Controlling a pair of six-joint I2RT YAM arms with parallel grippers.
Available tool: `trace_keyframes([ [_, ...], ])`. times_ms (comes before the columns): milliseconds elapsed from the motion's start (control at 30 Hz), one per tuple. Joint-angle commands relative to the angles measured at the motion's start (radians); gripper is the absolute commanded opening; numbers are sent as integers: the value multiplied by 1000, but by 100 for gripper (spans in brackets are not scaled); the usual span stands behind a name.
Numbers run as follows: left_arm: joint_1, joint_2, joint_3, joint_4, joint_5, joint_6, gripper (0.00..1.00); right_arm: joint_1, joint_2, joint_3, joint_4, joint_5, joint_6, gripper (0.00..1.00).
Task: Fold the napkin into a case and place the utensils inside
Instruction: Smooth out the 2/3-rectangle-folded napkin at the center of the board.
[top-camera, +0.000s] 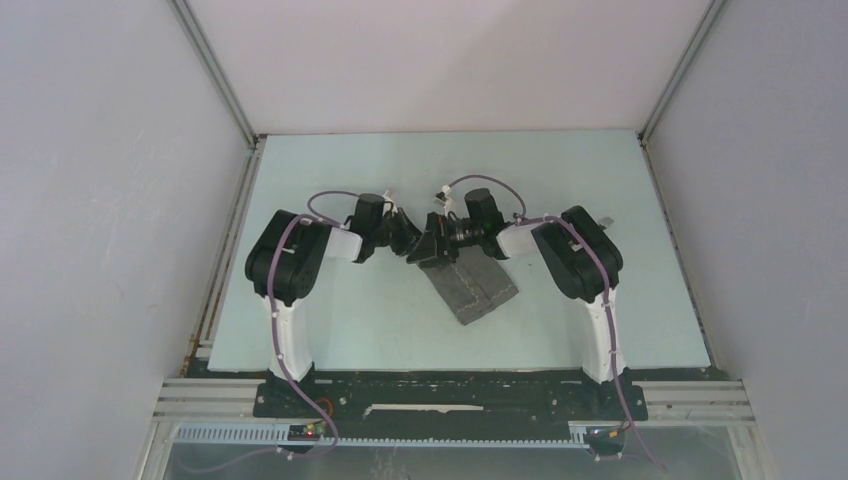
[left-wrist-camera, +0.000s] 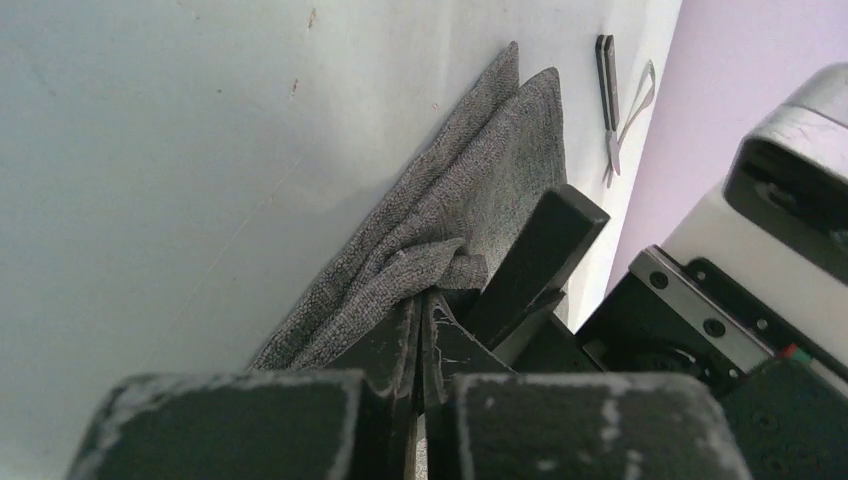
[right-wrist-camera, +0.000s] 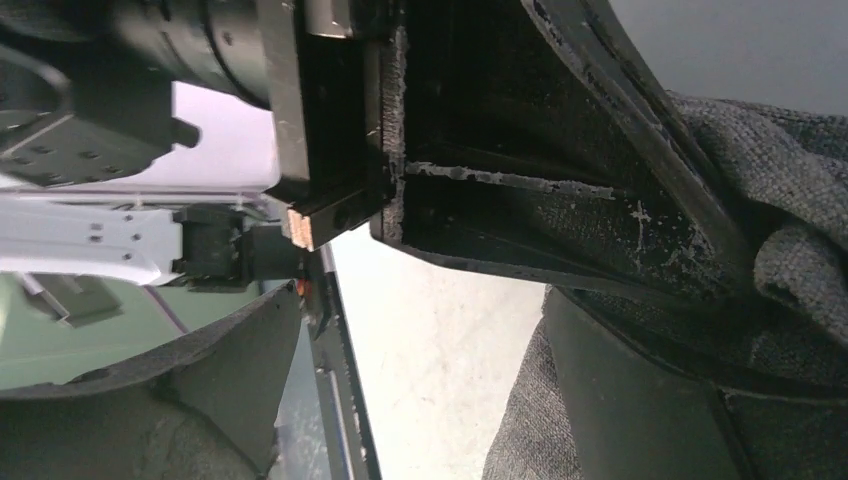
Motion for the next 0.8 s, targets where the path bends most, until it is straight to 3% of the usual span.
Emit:
trace_keyframes([
  [0, 10, 42, 11, -27, -21, 32, 1, -5, 28, -18, 53, -57, 65, 100],
  [233, 13, 45, 11, -24, -19, 25, 0, -2, -76, -198, 83, -65, 69, 100],
  [767, 14, 47, 12, -22, -19, 24, 0, 9, -241, -404, 10, -95, 44, 100],
])
